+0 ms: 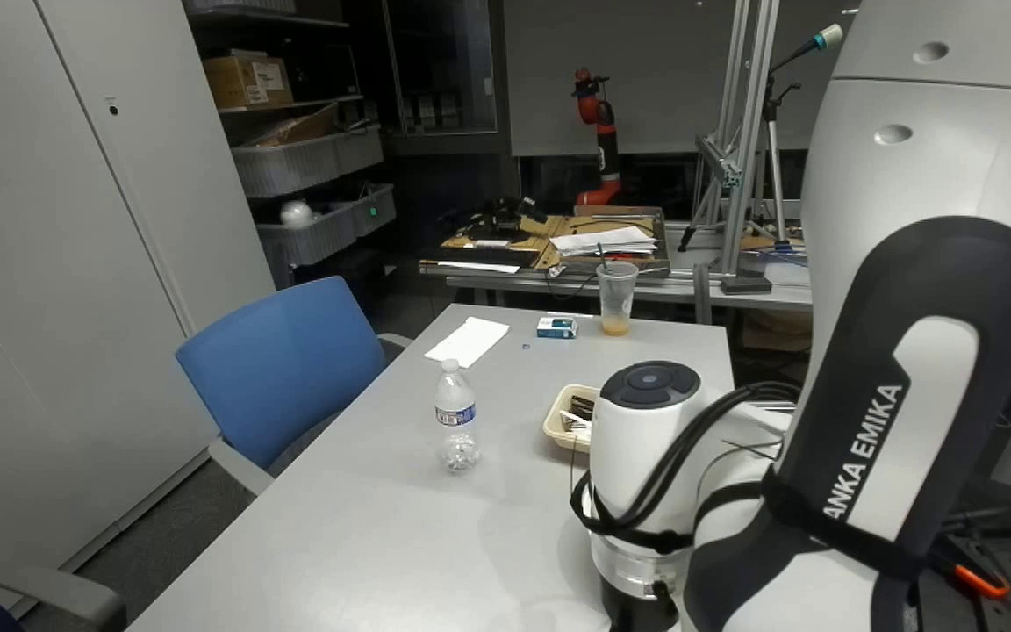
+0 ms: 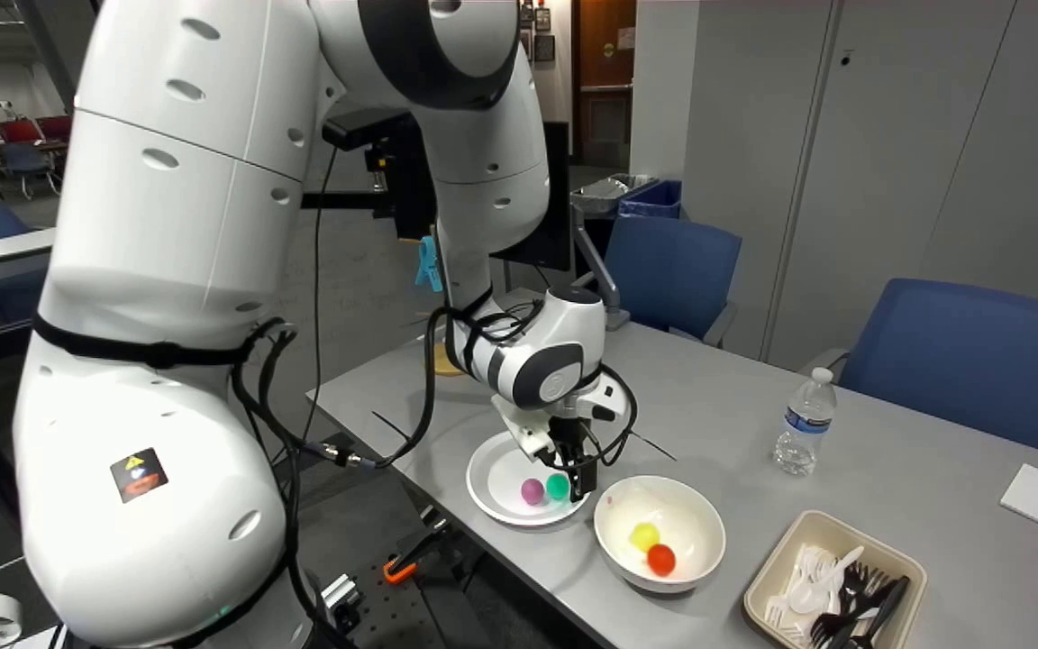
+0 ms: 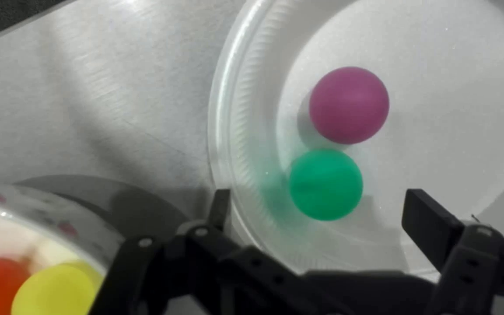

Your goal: Move the balls from the plate to the bowl

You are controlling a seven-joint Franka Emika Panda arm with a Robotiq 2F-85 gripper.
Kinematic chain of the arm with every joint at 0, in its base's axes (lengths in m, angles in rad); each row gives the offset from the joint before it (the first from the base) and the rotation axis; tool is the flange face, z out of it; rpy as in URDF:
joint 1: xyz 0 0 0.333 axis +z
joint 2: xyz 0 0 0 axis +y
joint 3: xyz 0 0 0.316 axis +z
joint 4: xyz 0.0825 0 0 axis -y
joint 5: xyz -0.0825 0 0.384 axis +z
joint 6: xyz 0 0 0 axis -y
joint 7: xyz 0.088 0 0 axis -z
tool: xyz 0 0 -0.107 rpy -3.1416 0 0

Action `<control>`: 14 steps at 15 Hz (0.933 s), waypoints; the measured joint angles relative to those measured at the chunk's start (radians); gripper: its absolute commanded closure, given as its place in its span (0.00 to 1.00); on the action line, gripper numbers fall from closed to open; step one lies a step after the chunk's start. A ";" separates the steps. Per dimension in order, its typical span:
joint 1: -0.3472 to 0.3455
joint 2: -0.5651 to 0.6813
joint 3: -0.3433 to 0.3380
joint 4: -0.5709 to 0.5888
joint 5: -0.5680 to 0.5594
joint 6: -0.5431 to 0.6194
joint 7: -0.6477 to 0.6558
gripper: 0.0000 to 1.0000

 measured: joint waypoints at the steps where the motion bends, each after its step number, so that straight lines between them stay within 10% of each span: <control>1: 0.007 0.005 -0.001 0.001 0.000 0.001 0.000 0.00; 14: 0.053 0.039 -0.027 0.041 0.001 0.001 0.000 0.00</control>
